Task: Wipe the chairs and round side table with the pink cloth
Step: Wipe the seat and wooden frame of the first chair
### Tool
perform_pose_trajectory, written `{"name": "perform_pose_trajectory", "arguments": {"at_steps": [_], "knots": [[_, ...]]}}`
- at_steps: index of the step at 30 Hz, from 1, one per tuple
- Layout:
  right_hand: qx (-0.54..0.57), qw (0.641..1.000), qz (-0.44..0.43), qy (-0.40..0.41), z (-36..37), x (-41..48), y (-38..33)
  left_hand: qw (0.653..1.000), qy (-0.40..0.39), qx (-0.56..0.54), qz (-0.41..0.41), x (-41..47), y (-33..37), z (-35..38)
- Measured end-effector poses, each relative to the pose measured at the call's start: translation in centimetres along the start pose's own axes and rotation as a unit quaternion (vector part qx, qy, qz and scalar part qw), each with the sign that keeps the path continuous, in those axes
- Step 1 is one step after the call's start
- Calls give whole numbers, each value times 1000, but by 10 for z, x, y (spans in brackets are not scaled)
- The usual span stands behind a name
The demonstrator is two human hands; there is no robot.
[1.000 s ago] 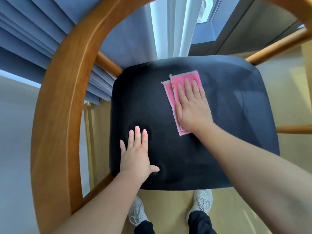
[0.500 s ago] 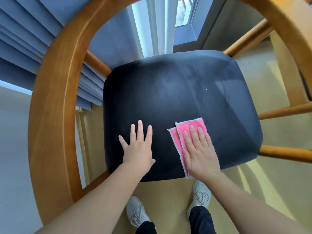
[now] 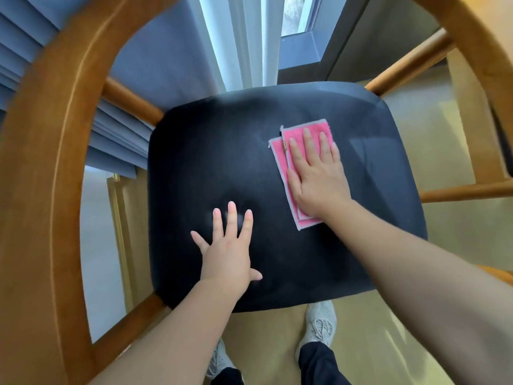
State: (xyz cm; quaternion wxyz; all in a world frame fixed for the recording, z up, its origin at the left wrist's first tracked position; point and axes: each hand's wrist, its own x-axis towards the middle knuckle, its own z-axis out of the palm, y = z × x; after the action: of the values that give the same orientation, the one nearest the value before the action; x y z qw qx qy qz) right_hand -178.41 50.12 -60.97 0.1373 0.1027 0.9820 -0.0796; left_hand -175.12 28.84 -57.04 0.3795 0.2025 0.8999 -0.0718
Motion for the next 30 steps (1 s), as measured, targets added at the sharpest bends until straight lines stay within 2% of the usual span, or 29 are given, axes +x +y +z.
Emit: {"name": "perform_pose_trajectory", "arguments": {"at_steps": [8, 15, 19, 30], "knots": [[-17, 999, -38, 11, -29, 101, -2, 1000, -27, 9, -10, 5, 3, -1], [-10, 999, -47, 18, -33, 105, 2, 999, -28, 10, -14, 4, 3, 0], [-3, 999, -31, 21, -22, 68, 12, 999, -30, 20, -21, 3, 6, -2], [18, 999, 47, 10, 29, -105, 37, 999, -10, 43, -14, 1, 5, -3]]}}
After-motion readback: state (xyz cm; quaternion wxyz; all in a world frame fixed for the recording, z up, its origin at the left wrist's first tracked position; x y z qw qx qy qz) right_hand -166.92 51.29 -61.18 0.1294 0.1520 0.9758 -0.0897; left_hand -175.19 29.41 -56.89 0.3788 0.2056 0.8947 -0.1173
